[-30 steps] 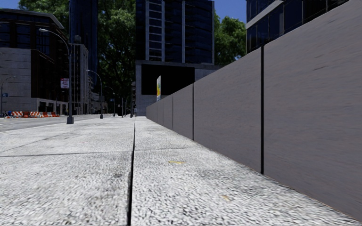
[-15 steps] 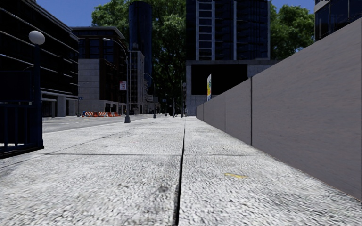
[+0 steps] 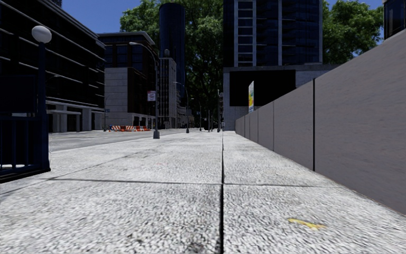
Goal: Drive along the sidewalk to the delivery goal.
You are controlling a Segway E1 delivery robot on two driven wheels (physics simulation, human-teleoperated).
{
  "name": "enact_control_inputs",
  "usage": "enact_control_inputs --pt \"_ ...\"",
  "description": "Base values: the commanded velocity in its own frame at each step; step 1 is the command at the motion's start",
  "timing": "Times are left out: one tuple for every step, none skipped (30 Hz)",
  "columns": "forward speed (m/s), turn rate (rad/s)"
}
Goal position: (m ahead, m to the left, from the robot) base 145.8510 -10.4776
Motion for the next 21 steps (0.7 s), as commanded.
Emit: enact_control_inputs --pt "1.53 0.00" --pt "1.55 0.00" --pt "1.55 0.00" --pt "1.59 0.00" --pt "1.65 0.00" --pt "1.73 0.00" --pt "2.00 0.00" --pt "2.00 0.00" --pt "2.00 0.00" --pt "2.00 0.00" --pt "2.00 0.00" --pt "2.00 0.00" --pt "2.00 0.00" --pt "2.00 0.00" --pt "2.00 0.00" --pt "2.00 0.00" --pt "2.00 0.00" --pt "2.00 0.00" --pt "2.00 0.00" --pt "2.00 0.00" --pt "2.00 -0.03"
